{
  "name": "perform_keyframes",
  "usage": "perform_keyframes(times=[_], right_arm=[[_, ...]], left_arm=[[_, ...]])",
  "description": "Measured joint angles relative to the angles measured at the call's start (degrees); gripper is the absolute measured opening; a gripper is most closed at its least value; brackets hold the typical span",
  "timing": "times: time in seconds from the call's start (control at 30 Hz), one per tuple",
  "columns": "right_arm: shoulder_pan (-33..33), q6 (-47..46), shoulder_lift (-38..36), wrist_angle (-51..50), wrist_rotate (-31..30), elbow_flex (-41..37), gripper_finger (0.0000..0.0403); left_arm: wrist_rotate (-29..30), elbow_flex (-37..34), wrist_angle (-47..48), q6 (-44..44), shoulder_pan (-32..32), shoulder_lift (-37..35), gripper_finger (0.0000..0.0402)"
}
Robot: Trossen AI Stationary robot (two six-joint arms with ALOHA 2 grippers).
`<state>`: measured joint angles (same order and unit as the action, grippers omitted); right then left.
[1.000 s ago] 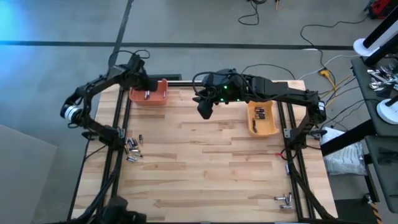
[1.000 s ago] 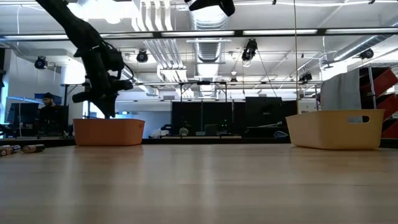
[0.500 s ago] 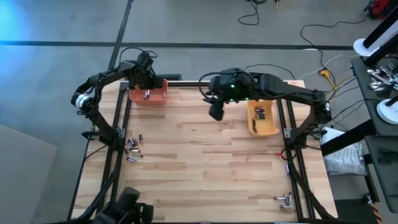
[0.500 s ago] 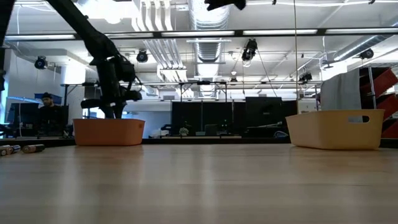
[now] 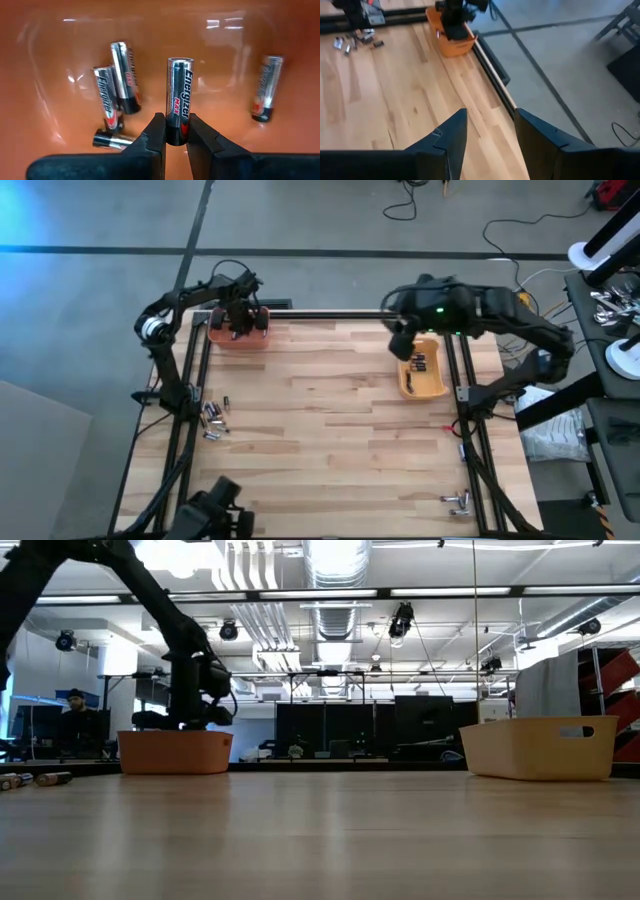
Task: Sort batteries
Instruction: Put the silver battery into the orange bin
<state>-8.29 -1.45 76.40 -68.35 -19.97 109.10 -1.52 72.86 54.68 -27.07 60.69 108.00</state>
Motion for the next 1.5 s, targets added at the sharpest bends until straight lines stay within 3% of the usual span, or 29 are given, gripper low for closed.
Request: perform_keyframes(times=[0.27, 0.4, 0.57, 0.9, 1.17, 1.37, 1.5], right_arm=[[0.0, -2.1, -4.0, -1.0, -2.7, 0.0, 0.0157], [0.0, -4.0, -4.8, -3.9, -2.7, 0.0, 0.0156], [0.0, -6.6, -5.2, -8.0, -2.6, 0.0, 0.0169], [0.0, -6.7, -6.5, -11.9, -2.6, -2.7, 0.0195], [0.0, -6.2, -8.1, -9.8, -2.5, -14.2, 0.0199], [0.0, -4.9, -10.0, -5.2, -2.5, -28.5, 0.0193], [0.6, -12.2, -11.7, -1.9, -2.3, -36.9, 0.0185]], left_arm=[[1.0, 3.1, 0.4, 0.0, 0.0, 2.5, 0.0031], [1.0, 3.4, 0.8, 1.4, 0.0, 3.4, 0.005], [0.6, 3.2, 2.9, 1.9, 0.0, 4.5, 0.0078], [1.0, 6.8, 7.3, 3.6, -0.6, 3.5, 0.0083], [5.4, 14.5, 19.4, 7.3, -5.6, -1.7, 0.0084], [5.5, 14.4, 20.2, 6.1, -12.7, -7.8, 0.0084], [5.7, 13.9, 20.0, 7.5, -19.9, -11.7, 0.0084]])
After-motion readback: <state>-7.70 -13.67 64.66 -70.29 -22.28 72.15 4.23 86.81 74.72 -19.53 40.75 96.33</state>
